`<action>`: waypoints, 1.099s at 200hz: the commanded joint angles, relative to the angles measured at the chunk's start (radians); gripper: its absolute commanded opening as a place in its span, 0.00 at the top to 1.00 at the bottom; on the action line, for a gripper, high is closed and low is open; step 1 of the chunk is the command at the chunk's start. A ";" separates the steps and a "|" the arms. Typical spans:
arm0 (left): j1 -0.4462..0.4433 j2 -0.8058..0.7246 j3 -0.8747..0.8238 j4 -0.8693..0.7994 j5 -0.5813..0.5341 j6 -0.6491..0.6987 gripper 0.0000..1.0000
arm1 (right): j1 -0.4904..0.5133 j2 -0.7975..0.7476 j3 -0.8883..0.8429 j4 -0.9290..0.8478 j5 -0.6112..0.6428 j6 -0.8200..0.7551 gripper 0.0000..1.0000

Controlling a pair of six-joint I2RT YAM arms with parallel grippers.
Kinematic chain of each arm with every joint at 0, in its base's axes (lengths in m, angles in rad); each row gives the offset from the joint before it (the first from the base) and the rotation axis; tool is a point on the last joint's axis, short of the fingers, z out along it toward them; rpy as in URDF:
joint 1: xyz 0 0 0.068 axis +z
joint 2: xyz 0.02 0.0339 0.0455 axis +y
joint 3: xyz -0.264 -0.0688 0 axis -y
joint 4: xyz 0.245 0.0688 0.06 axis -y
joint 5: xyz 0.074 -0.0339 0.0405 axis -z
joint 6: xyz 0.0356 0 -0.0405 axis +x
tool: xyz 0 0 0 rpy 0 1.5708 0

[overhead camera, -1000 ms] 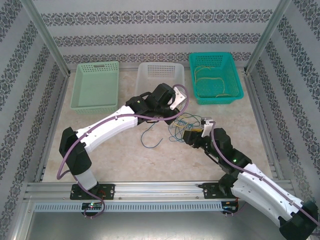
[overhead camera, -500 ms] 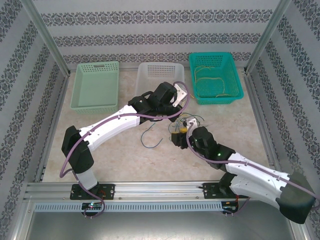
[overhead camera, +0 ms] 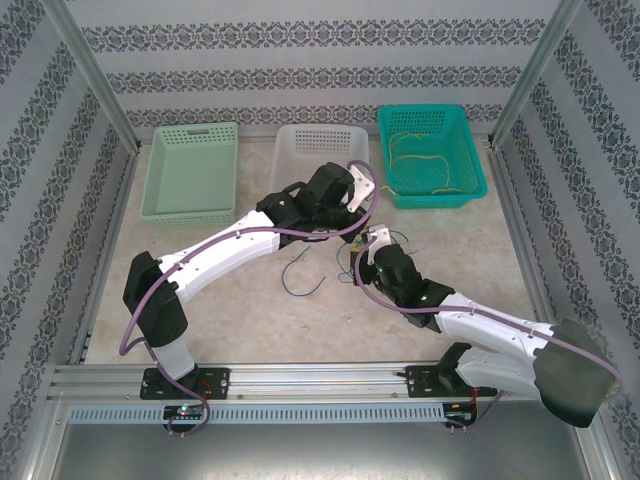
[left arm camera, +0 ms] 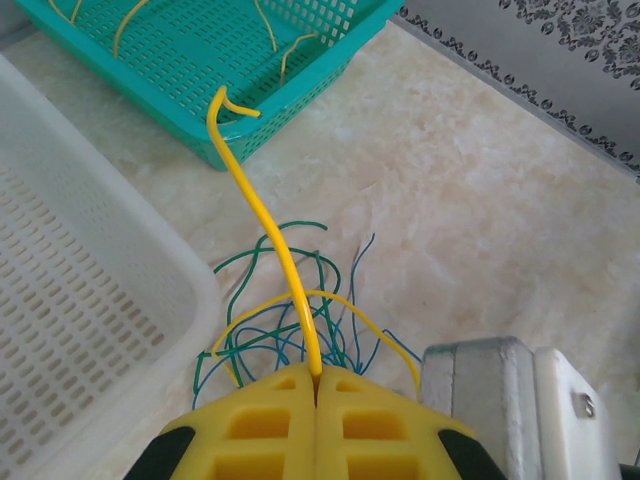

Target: Untangle the cables

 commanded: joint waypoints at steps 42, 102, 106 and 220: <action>0.091 -0.099 -0.005 0.028 -0.116 -0.020 1.00 | -0.012 -0.084 -0.029 -0.111 -0.072 0.027 1.00; 0.121 -0.180 -0.065 0.143 -0.135 -0.042 1.00 | -0.183 -0.079 -0.064 -0.232 -0.156 0.202 0.83; 0.120 -0.178 -0.063 0.138 -0.126 -0.042 1.00 | -0.198 -0.075 -0.058 -0.250 -0.162 0.211 0.75; 0.121 -0.236 -0.119 0.123 0.017 0.015 1.00 | -0.303 -0.304 0.154 -0.508 -0.233 -0.060 0.27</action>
